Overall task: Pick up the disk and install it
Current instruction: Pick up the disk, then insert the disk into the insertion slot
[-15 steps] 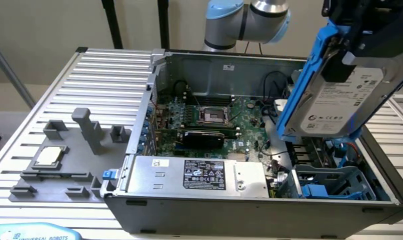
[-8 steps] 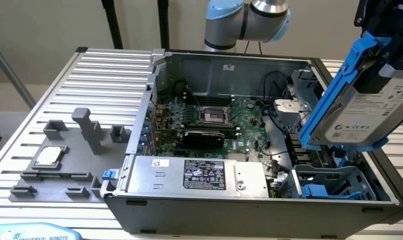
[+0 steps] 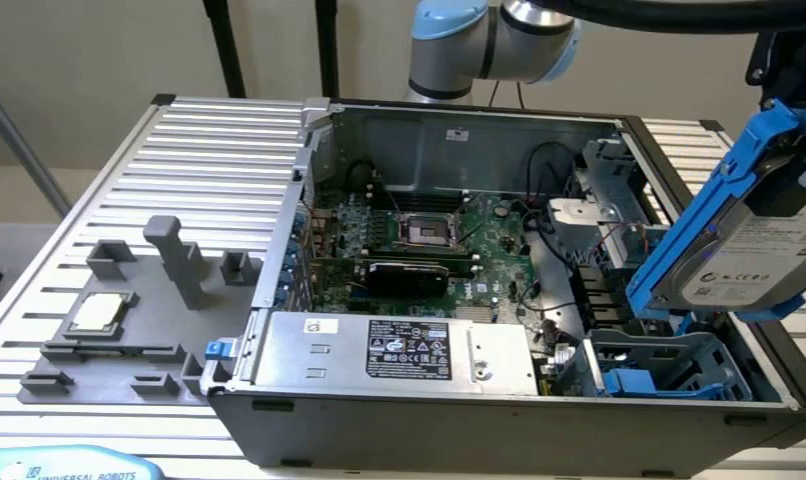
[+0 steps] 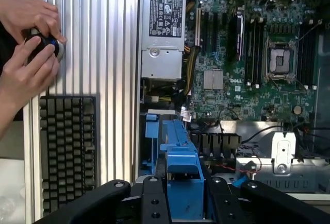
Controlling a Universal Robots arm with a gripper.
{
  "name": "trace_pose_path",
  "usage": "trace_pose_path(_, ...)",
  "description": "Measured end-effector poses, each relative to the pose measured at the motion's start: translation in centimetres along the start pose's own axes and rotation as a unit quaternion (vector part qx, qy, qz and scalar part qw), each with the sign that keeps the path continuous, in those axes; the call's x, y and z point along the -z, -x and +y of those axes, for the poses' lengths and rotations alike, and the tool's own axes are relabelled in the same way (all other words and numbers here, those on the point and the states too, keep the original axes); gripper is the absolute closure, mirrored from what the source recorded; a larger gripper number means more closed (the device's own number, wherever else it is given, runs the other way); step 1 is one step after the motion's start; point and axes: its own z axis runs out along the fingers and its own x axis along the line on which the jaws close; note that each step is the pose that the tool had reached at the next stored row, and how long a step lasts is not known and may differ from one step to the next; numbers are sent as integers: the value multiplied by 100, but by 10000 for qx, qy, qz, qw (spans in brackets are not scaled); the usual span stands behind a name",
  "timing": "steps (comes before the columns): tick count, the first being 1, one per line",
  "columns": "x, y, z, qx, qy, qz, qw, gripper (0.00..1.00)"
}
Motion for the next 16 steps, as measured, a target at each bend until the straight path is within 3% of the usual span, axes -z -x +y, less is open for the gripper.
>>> trace_pose_path(16,-33,-2,-4,0,0,-5,10000,67)
